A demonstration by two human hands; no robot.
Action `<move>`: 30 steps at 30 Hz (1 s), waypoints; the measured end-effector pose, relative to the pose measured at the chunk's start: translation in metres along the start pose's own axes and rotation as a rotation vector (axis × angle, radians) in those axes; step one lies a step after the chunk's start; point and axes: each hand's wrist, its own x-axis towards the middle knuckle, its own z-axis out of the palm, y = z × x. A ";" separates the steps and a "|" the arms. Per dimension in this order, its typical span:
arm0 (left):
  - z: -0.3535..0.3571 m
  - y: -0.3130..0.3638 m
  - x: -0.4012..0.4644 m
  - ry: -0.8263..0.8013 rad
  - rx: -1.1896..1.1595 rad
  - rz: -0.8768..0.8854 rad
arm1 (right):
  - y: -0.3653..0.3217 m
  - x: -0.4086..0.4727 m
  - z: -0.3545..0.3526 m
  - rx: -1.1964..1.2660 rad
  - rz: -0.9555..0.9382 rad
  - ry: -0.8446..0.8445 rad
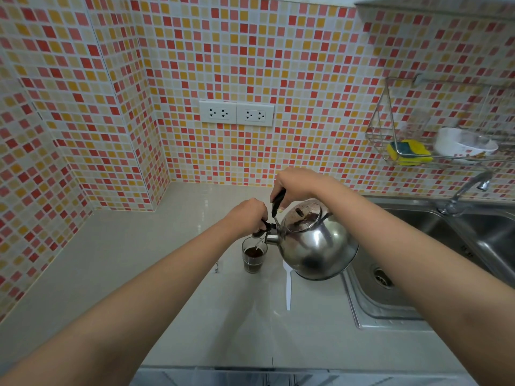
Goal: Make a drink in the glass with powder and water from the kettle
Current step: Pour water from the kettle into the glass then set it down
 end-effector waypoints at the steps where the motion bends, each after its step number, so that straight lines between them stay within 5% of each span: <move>1: 0.000 0.000 0.000 0.001 0.001 0.000 | 0.000 0.000 0.000 0.002 -0.001 0.000; 17: 0.001 -0.002 -0.002 0.017 -0.040 -0.009 | 0.004 -0.001 0.003 0.054 0.005 0.002; 30: -0.017 -0.020 0.012 0.227 -0.413 -0.046 | 0.043 -0.015 -0.014 0.174 0.106 0.091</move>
